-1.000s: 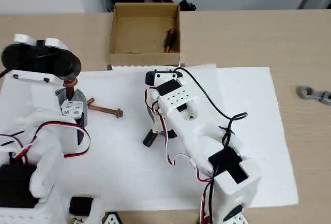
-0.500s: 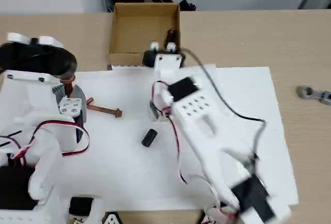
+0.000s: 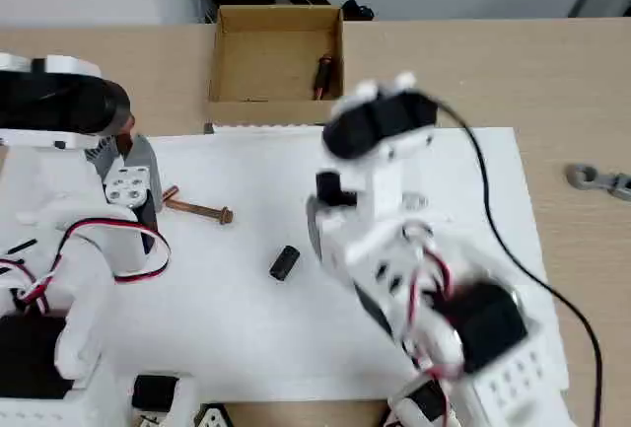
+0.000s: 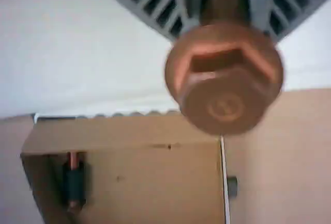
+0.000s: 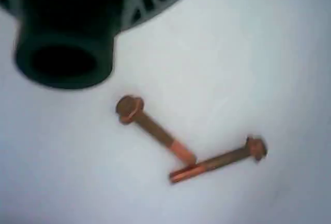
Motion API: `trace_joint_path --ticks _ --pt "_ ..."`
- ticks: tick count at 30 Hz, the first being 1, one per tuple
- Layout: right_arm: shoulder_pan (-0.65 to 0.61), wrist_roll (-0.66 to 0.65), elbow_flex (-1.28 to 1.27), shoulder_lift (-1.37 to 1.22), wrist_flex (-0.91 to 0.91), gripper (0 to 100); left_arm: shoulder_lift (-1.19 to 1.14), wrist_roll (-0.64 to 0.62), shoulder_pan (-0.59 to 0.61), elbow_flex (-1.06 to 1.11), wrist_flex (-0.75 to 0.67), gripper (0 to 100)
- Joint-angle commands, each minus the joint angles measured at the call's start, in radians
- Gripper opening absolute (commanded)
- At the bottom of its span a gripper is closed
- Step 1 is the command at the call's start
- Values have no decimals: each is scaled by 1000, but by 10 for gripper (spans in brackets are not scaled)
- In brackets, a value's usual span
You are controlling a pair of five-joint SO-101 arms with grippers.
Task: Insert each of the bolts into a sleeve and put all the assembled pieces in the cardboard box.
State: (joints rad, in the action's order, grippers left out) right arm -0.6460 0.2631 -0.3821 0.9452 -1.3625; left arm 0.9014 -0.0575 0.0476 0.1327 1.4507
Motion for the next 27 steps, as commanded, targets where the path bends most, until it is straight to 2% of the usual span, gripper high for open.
trace_joint_path --ticks 1,4,7,15,20,27 --pt "-47 -106 -110 183 7 5 6 -3 -6 -36 -94 6" --pt "-62 -178 -227 337 70 5 6 -3 -6 -36 -158 6" --pt "-56 -196 -331 483 163 5 3 -5 -11 -36 -201 6" --pt "-36 -199 -638 728 352 5 0 -5 -215 -36 -242 6" --pt "-21 -247 -760 734 598 4 0 -3 -281 -38 -264 6" --pt "-18 -245 -766 604 842 4 0 -25 -416 -42 -284 6"
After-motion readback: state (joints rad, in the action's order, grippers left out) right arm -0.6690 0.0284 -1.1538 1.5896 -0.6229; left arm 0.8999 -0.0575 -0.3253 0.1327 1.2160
